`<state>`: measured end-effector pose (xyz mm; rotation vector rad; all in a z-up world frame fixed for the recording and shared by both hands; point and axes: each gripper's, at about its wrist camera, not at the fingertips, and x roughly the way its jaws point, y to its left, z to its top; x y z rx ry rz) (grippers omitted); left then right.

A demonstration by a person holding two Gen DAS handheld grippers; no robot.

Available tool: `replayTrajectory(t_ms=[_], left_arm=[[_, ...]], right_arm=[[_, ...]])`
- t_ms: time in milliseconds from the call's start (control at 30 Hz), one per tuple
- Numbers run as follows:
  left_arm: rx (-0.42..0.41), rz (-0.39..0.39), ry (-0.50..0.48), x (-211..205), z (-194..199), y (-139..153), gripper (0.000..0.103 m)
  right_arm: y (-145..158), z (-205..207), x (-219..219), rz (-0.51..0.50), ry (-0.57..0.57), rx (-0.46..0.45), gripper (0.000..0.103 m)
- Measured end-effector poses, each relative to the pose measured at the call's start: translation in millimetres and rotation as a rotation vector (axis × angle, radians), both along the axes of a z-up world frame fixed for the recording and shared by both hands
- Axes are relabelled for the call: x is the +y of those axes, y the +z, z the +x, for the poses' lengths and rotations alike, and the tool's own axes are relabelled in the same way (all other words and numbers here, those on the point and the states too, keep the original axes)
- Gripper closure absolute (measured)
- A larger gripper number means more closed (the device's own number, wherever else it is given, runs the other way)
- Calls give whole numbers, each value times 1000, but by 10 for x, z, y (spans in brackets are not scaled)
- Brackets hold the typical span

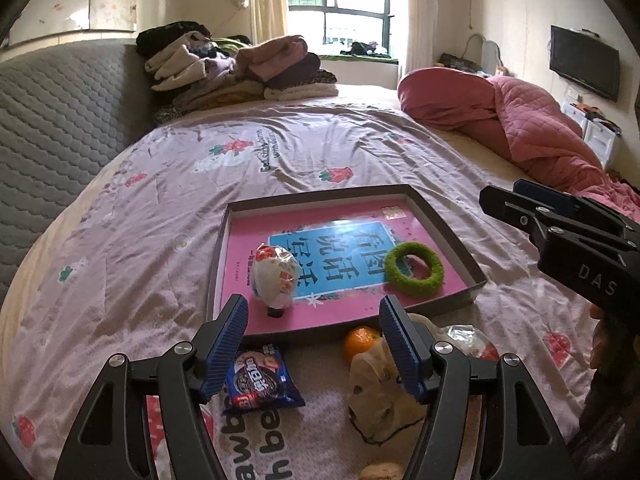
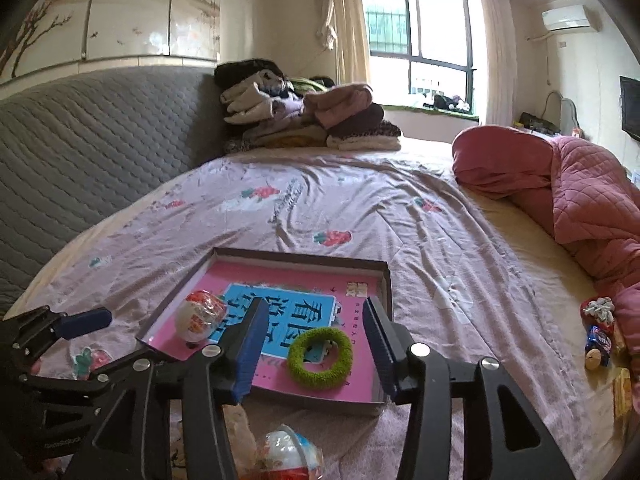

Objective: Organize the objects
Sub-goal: 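Withdraw both grippers from the tray back toward the remaining items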

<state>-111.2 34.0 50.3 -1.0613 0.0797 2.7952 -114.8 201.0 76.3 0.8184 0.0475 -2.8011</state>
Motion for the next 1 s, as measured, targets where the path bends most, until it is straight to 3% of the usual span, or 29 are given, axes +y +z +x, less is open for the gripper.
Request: replayTrajectory(t_ms=[333,1000], left_arm=[[4,-11,-14,10,163,-8,33],[-75,-33,-59,74,209,-283,33]], right_arm=[[-22,233,3,-16,35,9,52],[-216,361,51,-1,29,-42,51]])
